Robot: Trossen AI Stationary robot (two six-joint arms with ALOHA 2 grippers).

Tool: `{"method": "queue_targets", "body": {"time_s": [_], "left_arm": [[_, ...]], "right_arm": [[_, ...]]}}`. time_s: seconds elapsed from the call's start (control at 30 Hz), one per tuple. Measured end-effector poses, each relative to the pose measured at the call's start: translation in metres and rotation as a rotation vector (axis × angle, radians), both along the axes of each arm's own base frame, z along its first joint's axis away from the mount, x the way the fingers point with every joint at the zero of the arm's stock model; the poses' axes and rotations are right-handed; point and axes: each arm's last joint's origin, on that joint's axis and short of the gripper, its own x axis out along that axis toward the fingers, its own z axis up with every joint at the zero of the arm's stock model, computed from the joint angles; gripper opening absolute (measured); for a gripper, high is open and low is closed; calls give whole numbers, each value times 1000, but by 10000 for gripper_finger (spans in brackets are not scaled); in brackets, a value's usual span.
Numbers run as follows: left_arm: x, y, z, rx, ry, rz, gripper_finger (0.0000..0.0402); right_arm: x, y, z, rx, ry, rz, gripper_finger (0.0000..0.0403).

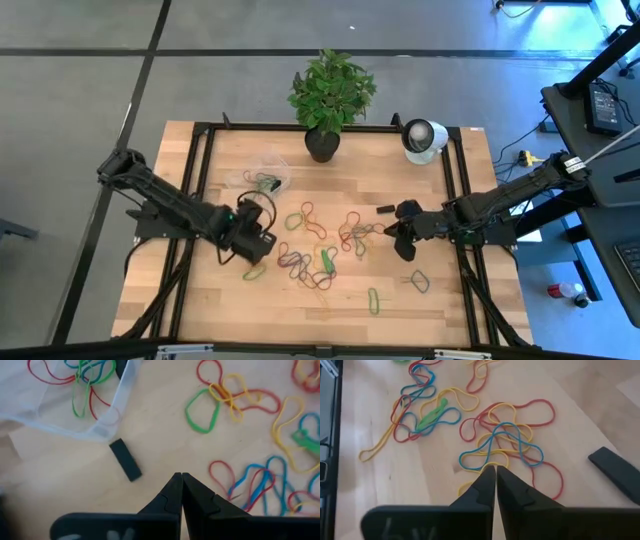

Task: Pick and place rubber bands into bin
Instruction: Put the black rubber band into the transparent bin

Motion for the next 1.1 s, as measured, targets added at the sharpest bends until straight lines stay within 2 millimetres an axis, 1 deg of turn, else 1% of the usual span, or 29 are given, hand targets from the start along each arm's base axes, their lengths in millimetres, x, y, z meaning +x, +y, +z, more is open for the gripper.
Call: {"method": "queue_targets", "body": {"time_s": [0.1, 0.23, 0.33, 0.43, 0.6, 0.7, 0.77, 0.9, 1.0, 1.1], "left_arm": [[-2, -12, -6, 12, -46, 66, 8], [-1, -26, -23, -1, -10, 120, 20], [2, -34, -37, -14, 28, 159, 42], [4, -38, -48, -8, 34, 223, 74], [8, -35, -64, 33, 65, 355, 140], [12, -33, -76, 71, 101, 379, 175], [16, -32, -86, 101, 127, 392, 191], [21, -29, -106, 167, 159, 427, 208], [25, -25, -118, 227, 164, 439, 209], [27, -19, -130, 272, 211, 457, 208]], "right_arm": [[0, 0, 0, -36, 1, 33, 21], [0, 0, 0, -77, 3, 70, 21], [0, 0, 0, -80, 3, 73, 21], [0, 0, 0, -81, 3, 74, 21], [0, 0, 0, -96, 3, 89, 21], [0, 0, 0, -99, 3, 92, 21], [0, 0, 0, -98, 3, 91, 21], [0, 0, 0, -93, 4, 88, 21], [0, 0, 0, -93, 3, 89, 21], [0, 0, 0, -93, 3, 88, 21]]}}
